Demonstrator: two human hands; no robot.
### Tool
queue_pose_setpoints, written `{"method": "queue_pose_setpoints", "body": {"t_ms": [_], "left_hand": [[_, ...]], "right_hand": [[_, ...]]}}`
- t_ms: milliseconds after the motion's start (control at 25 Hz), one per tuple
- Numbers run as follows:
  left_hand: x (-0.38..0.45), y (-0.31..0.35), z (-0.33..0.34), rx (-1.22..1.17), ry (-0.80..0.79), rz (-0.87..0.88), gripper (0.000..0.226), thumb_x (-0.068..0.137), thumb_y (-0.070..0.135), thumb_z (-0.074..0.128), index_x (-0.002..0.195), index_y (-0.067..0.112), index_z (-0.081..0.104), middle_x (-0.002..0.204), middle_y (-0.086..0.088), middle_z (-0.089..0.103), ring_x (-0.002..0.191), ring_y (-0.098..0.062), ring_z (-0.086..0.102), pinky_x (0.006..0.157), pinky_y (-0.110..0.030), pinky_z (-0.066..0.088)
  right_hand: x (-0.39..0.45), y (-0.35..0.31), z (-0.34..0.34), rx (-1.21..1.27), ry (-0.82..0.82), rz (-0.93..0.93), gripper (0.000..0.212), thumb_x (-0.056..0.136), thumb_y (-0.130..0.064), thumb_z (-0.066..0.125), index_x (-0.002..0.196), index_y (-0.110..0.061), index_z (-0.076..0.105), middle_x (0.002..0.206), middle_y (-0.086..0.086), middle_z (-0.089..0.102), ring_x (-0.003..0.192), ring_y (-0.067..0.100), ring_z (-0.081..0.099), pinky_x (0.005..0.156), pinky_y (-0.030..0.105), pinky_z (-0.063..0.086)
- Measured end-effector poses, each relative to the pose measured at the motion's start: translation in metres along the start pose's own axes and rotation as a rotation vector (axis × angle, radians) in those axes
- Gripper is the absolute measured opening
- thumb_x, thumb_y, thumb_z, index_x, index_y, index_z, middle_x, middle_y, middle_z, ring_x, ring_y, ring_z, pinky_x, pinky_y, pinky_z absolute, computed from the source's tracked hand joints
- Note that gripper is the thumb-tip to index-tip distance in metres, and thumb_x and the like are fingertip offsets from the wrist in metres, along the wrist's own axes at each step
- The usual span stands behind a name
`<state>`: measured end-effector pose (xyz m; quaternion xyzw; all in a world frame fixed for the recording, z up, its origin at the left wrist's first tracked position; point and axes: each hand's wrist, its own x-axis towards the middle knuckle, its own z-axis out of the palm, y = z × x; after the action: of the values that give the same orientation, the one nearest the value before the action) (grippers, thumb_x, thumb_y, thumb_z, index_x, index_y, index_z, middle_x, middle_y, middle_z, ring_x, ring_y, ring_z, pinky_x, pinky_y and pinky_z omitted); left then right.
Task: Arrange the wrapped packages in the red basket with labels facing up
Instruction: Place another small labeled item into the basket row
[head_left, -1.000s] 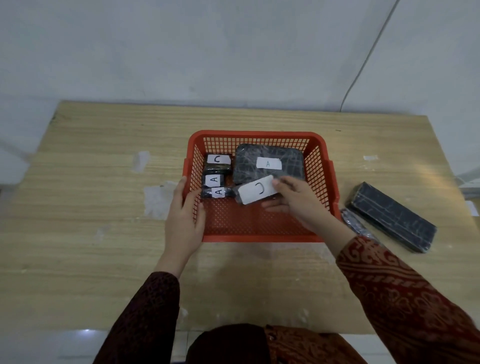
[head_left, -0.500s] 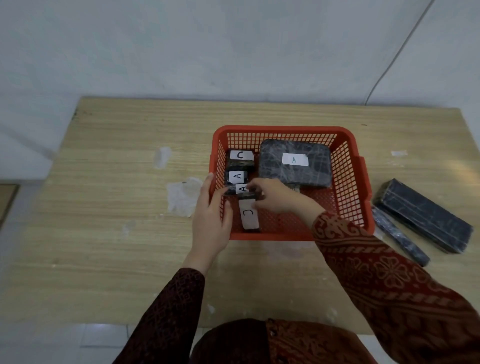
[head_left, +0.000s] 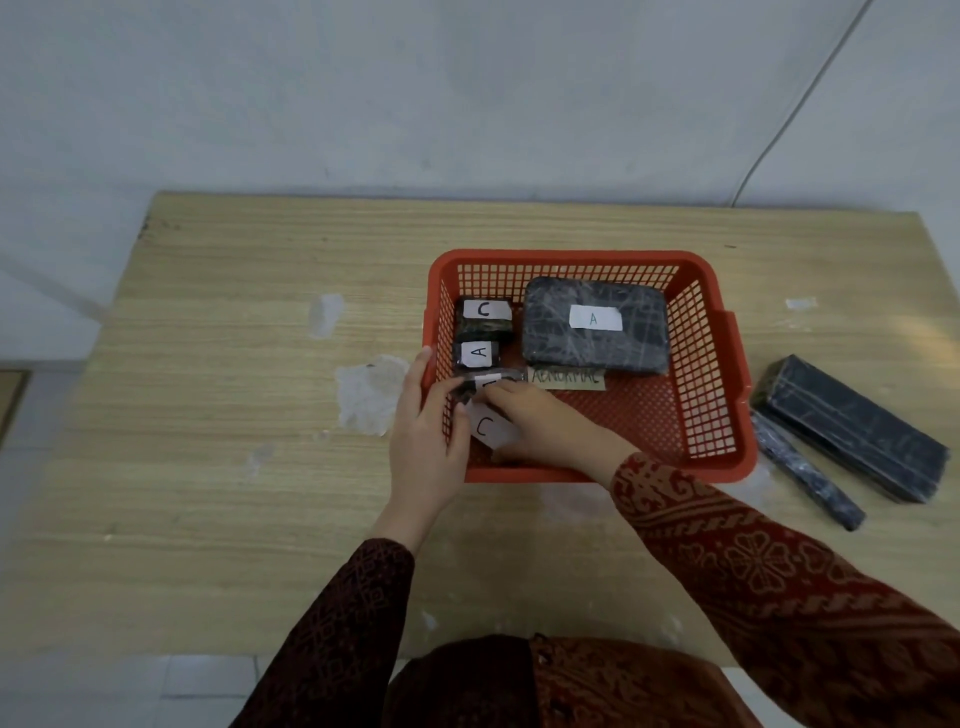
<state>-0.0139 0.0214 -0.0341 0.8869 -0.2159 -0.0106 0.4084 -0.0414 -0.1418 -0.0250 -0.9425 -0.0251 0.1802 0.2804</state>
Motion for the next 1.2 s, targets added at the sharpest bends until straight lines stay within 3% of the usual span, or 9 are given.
{"method": "queue_pose_setpoints", "body": {"t_ms": [80,280,480,720,880,1000,1120,1200], "left_hand": [[0.000,0.000,0.000,-0.007,-0.003,0.003,0.030,0.095,0.022,0.047,0.122,0.016,0.059,0.156,0.000,0.026,0.142,-0.006,0.025,0.107,-0.020,0.030],[0.000,0.001,-0.001,-0.005,-0.004,0.002,0.033,0.096,0.029,0.043,0.123,0.018,0.058,0.156,0.000,0.025,0.142,-0.007,0.026,0.107,-0.018,0.027],[0.000,-0.002,0.000,0.023,0.003,0.003,0.030,0.097,0.026,0.044,0.122,0.017,0.058,0.156,0.001,0.025,0.142,-0.009,0.027,0.107,-0.021,0.030],[-0.001,-0.001,0.000,0.018,-0.009,0.008,0.027,0.096,0.022,0.046,0.118,0.013,0.060,0.156,0.000,0.025,0.141,-0.005,0.024,0.108,-0.013,0.023],[0.000,0.010,-0.004,0.144,0.003,0.023,0.027,0.092,0.015,0.053,0.116,0.007,0.062,0.152,-0.012,0.034,0.137,-0.026,0.033,0.111,-0.034,0.026],[0.001,0.031,-0.002,0.135,0.109,-0.025,0.030,0.087,0.010,0.058,0.115,0.003,0.061,0.140,-0.021,0.046,0.129,-0.038,0.041,0.109,-0.048,0.029],[0.000,0.079,0.009,-0.052,0.106,-0.035,0.031,0.091,0.014,0.051,0.120,0.008,0.059,0.129,-0.013,0.055,0.120,-0.021,0.047,0.103,-0.035,0.037],[-0.004,0.123,0.029,-0.131,-0.002,0.059,0.028,0.095,0.016,0.050,0.121,0.013,0.058,0.121,-0.003,0.060,0.111,-0.007,0.052,0.095,-0.021,0.039]], "right_hand": [[-0.003,-0.001,0.002,-0.102,-0.009,-0.027,0.076,0.070,-0.017,0.079,0.137,-0.019,0.042,0.134,0.008,0.048,0.121,0.025,0.046,0.095,0.039,0.048],[0.003,0.002,-0.006,-0.377,0.042,-0.131,0.062,0.078,-0.008,0.067,0.135,-0.017,0.044,0.137,0.004,0.050,0.127,0.025,0.043,0.094,0.040,0.049],[0.007,0.005,-0.002,-0.447,0.116,-0.139,0.051,0.087,0.000,0.050,0.136,-0.013,0.043,0.132,0.010,0.047,0.120,0.028,0.044,0.088,0.040,0.051],[-0.015,0.002,-0.006,-0.156,0.222,-0.094,0.050,0.087,-0.012,0.059,0.136,-0.013,0.046,0.131,0.010,0.048,0.120,0.026,0.045,0.098,0.041,0.045],[-0.067,0.010,-0.018,0.102,0.335,-0.036,0.035,0.090,-0.019,0.060,0.124,-0.014,0.057,0.117,0.006,0.058,0.111,0.020,0.054,0.096,0.035,0.047],[-0.121,0.026,-0.025,0.216,0.450,0.011,0.026,0.090,-0.018,0.061,0.116,-0.015,0.063,0.109,0.001,0.061,0.102,0.013,0.058,0.089,0.023,0.047],[-0.180,0.057,-0.032,0.308,0.639,0.141,0.021,0.090,-0.014,0.061,0.111,-0.018,0.065,0.102,-0.004,0.060,0.091,0.002,0.056,0.080,0.011,0.045],[-0.216,0.085,-0.033,0.316,0.754,0.251,0.019,0.090,-0.015,0.060,0.107,-0.021,0.065,0.098,-0.005,0.059,0.088,0.002,0.055,0.077,0.009,0.043]]}}
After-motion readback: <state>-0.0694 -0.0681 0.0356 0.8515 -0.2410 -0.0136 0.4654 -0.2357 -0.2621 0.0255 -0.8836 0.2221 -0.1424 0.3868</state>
